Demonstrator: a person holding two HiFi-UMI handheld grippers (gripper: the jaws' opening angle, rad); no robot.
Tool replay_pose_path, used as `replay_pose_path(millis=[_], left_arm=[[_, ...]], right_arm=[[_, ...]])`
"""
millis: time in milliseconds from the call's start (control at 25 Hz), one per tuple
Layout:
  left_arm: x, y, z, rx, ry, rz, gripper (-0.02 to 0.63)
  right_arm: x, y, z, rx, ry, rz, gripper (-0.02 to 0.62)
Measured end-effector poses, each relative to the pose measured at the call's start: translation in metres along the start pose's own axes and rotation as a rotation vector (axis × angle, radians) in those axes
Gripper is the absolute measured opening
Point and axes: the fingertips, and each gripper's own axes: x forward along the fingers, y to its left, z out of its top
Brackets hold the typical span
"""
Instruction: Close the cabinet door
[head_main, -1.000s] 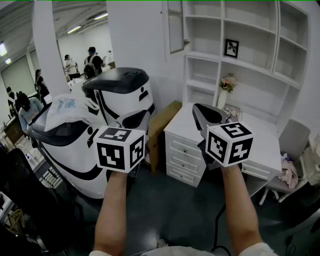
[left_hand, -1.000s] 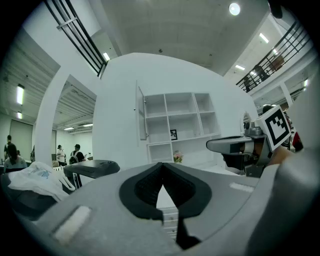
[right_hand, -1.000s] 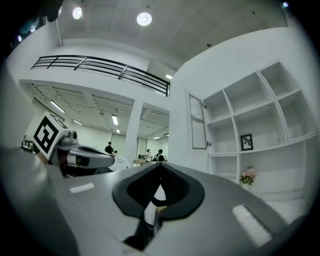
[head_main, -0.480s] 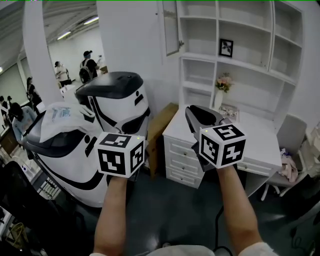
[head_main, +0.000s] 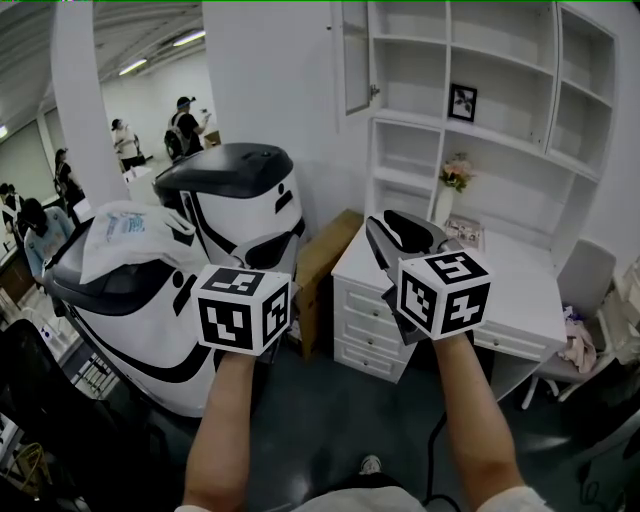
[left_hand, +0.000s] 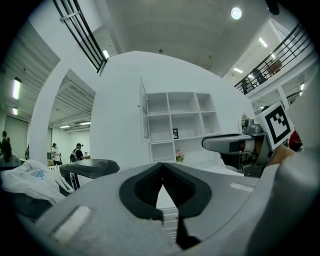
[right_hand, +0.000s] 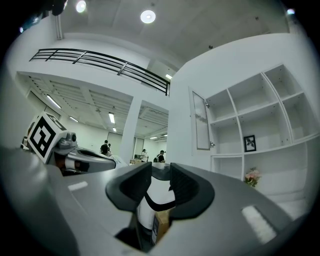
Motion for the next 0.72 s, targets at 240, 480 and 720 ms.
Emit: replay_pose_path(millis=[240, 480, 720], left_arm=[[0.014, 0.013, -0.001, 0.014, -0.004, 0.015, 0.000], [0.045, 0.032, 0.002, 0.025, -0.011, 0.045, 0.000], [0.096, 0.051, 0.001, 0.021, -0.008, 0.059, 0.000]], right_arm=[[0.022, -0.006, 0.005, -0.003, -0.026, 0.009, 0.155], [0.051, -0.026, 0.003, 0.002, -0.046, 0.020, 0.179], [0.094, -0.057, -0.004, 0.004, -0.054, 0.030, 0.184]])
